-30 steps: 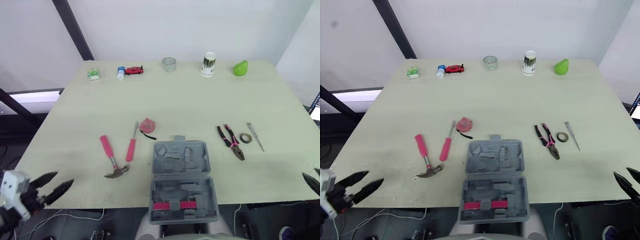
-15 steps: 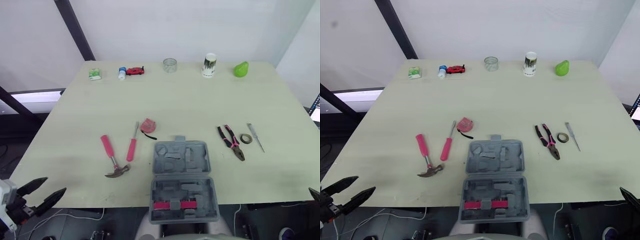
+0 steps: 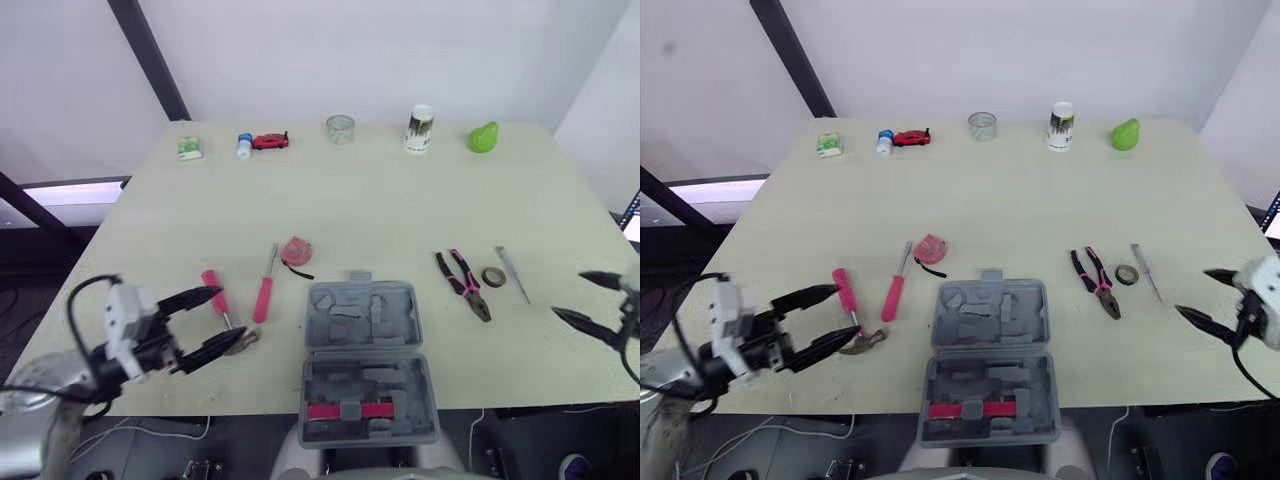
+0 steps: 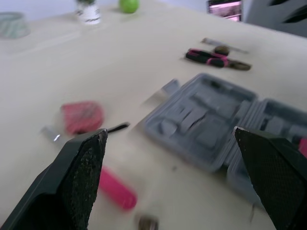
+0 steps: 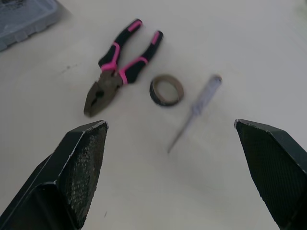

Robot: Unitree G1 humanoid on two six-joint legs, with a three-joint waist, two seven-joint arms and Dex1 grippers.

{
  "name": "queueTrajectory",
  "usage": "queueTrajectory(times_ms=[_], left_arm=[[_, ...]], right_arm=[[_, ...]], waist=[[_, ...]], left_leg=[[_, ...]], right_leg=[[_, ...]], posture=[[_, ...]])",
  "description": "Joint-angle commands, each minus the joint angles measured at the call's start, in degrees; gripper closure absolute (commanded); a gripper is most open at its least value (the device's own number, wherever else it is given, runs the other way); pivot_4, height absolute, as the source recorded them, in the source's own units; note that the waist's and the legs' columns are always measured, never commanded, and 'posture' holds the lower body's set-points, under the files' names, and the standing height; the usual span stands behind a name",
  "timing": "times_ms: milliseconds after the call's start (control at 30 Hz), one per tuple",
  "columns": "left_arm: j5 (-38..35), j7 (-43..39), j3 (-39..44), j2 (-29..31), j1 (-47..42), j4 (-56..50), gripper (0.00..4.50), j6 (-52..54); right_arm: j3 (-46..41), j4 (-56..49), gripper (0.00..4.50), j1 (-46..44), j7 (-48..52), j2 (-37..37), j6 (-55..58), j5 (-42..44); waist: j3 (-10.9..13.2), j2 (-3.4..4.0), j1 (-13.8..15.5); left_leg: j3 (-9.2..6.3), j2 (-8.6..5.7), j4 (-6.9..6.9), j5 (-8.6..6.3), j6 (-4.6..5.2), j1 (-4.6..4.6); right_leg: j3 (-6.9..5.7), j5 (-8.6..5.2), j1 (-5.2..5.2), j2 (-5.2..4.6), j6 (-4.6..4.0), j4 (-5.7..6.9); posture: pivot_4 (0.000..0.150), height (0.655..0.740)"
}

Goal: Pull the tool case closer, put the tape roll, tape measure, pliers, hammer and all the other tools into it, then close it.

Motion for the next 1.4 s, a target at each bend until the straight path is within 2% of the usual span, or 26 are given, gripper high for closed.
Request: queueTrajectory(times_ms=[33,200,367,700,1033,1133,1200,1233,1300,1333,1367,1400], left_arm=[[-1.75,0.52,-3.22,0.72,-3.87,-3.81,0.0,2.21],[-2.26,0.45,-8.53,0.01,-9.8,-5.48,0.0,4.17],[-4.26,0.8,-12.35,-0.89,-13.02,-8.55,0.0,6.65],[-6.91,-0.25,-13.25,-0.69,-13.87,-10.97,0.0,8.08],[-5.79,-1.73,-13.02,-0.27,-14.98,-9.26,0.0,6.08],[-5.27,-1.59,-13.26,-0.17,-15.72,-8.73,0.0,5.73],[-5.0,-1.42,-13.49,-0.28,-16.04,-8.7,0.0,5.74],[-4.96,-1.3,-13.59,-0.35,-16.13,-8.78,0.0,5.8],[-5.04,-1.03,-13.72,-0.48,-16.34,-9.07,0.0,5.91],[-5.1,-0.93,-13.76,-0.53,-16.43,-9.17,0.0,5.94],[-5.22,-0.89,-13.83,-0.69,-16.61,-9.26,0.0,5.87],[-5.42,-0.92,-14.12,-0.77,-16.66,-9.62,0.0,6.03]], right_arm=[[7.25,3.16,0.05,-8.64,4.67,-3.05,0.51,-3.96],[20.72,11.82,0.05,-25.88,10.33,-2.93,-2.58,-13.9],[32.48,20.81,0.05,-36.3,14.02,-0.98,-7.4,-25.37],[41.04,35.43,0.05,-46.09,13.2,5.36,-16.36,-35.72],[44.4,47.03,0.05,-50.8,9.54,10.88,-22.77,-41.81],[44.52,48.92,0.76,-51.23,9.49,11.81,-23.3,-42.53],[44.46,49.79,1.54,-51.47,8.91,12.29,-23.87,-42.92],[44.39,50.14,2.24,-51.59,8.64,12.42,-24.2,-43.1],[44.34,50.58,2.67,-51.88,8.52,12.65,-24.54,-43.34],[44.32,50.76,3.41,-52.01,8.6,12.75,-24.6,-43.45],[44.38,51.09,3.59,-52.29,8.57,12.91,-24.63,-43.71],[44.42,51.44,4.19,-52.54,8.66,12.94,-24.76,-43.93]], waist=[[0.02,0.03,0.08],[0.17,0.12,-0.2],[0.22,0.11,-0.18],[0.29,0.16,-0.38],[0.33,0.18,-0.21],[0.33,0.18,-0.24],[0.33,0.18,-0.28],[0.33,0.18,-0.29],[0.33,0.18,-0.49],[0.33,0.17,-0.56],[0.33,0.17,-0.61],[0.33,0.17,-0.62]], left_leg=[[-0.06,0.0,0.01,0.0,0.0,-0.02],[0.02,-0.02,0.03,0.0,0.0,-0.04],[-0.03,0.0,0.02,0.0,-0.01,-0.06],[-0.01,-0.01,0.1,0.03,-0.04,-0.07],[-0.02,-0.02,0.1,0.17,-0.29,-0.08],[-0.02,-0.02,0.1,0.17,-0.29,-0.08],[-0.03,-0.02,0.1,0.17,-0.3,-0.06],[-0.03,-0.01,0.1,0.17,-0.3,-0.06],[0.0,-0.01,0.12,0.17,-0.29,-0.04],[0.01,-0.01,0.12,0.17,-0.29,-0.03],[0.02,-0.01,0.13,0.17,-0.29,-0.02],[0.02,-0.01,0.14,0.17,-0.29,-0.01]], right_leg=[[-0.09,0.0,0.01,0.26,0.0,0.0],[-0.17,0.01,-0.03,0.37,0.02,0.0],[-0.2,0.0,-0.04,0.43,0.02,-0.02],[-0.17,0.0,-0.05,0.42,0.03,0.02],[-0.17,0.0,-0.04,0.45,0.02,0.02],[-0.17,0.0,-0.04,0.45,0.02,0.01],[-0.17,0.0,-0.04,0.45,0.02,0.03],[-0.17,0.0,-0.04,0.46,0.02,0.03],[-0.13,0.01,-0.03,0.46,0.02,0.04],[-0.12,0.01,-0.03,0.46,0.03,0.06],[-0.12,0.01,-0.02,0.46,0.03,0.06],[-0.11,0.02,-0.02,0.46,0.03,0.08]], posture=[[0.15,0.74],[0.15,0.74],[0.15,0.74],[0.15,0.74],[0.15,0.74],[0.15,0.74],[0.15,0.74],[0.15,0.74],[0.15,0.74],[0.15,0.74],[0.15,0.74],[0.15,0.74]])
